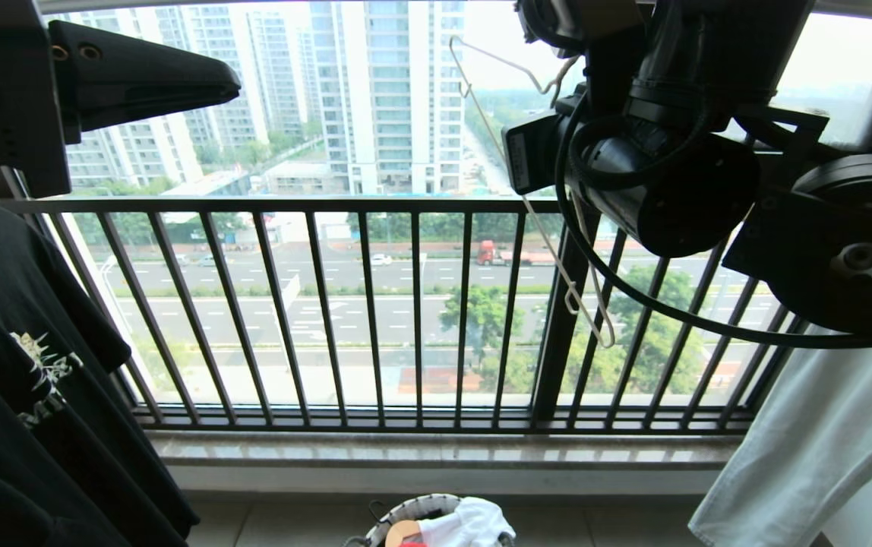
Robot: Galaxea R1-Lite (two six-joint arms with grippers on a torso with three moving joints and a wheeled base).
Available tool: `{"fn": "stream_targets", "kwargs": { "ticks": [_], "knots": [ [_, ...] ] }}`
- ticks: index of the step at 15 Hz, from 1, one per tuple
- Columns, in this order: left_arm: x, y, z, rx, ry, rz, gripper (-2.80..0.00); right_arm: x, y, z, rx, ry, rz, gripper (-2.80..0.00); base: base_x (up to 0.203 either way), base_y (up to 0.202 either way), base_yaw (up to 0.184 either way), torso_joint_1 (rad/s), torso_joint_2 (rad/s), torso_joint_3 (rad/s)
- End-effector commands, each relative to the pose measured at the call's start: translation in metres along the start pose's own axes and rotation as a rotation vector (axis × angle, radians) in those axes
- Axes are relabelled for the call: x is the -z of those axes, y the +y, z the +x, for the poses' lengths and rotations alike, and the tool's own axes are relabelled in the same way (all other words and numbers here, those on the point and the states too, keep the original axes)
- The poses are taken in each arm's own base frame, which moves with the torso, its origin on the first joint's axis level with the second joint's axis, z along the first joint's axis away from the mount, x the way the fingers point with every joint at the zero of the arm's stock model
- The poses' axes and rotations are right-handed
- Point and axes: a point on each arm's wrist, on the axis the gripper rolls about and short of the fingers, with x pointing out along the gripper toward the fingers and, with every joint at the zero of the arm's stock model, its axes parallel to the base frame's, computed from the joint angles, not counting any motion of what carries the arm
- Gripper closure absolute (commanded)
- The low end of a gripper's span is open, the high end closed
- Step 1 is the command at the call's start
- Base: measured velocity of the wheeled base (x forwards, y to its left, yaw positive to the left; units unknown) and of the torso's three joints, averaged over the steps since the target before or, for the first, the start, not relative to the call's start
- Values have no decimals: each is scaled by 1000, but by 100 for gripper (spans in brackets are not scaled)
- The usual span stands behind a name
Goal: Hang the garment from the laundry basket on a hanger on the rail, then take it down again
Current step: Hang the clothes rack on the clothesline
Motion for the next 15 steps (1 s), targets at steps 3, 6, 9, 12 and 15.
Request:
{"fn": "stream_targets", "kwargs": {
  "ticks": [3,6,9,12,15],
  "knots": [
    [-1,-2,-5,9,-10,-1,0,6,1,23,20,34,-29,0,0,0,0,0,0,0],
    [-2,-3,-7,13,-17,1,0,4,-2,30,14,46,-53,0,0,0,0,0,0,0],
    [-3,-5,-10,17,-23,2,0,2,-3,41,22,50,-113,0,0,0,0,0,0,0],
    [-3,-5,-10,18,-24,3,0,1,-4,42,9,72,-151,0,0,0,0,0,0,0],
    [-3,-6,-12,21,-28,4,0,6,-6,43,-7,116,-187,0,0,0,0,0,0,0]
  ]
}}
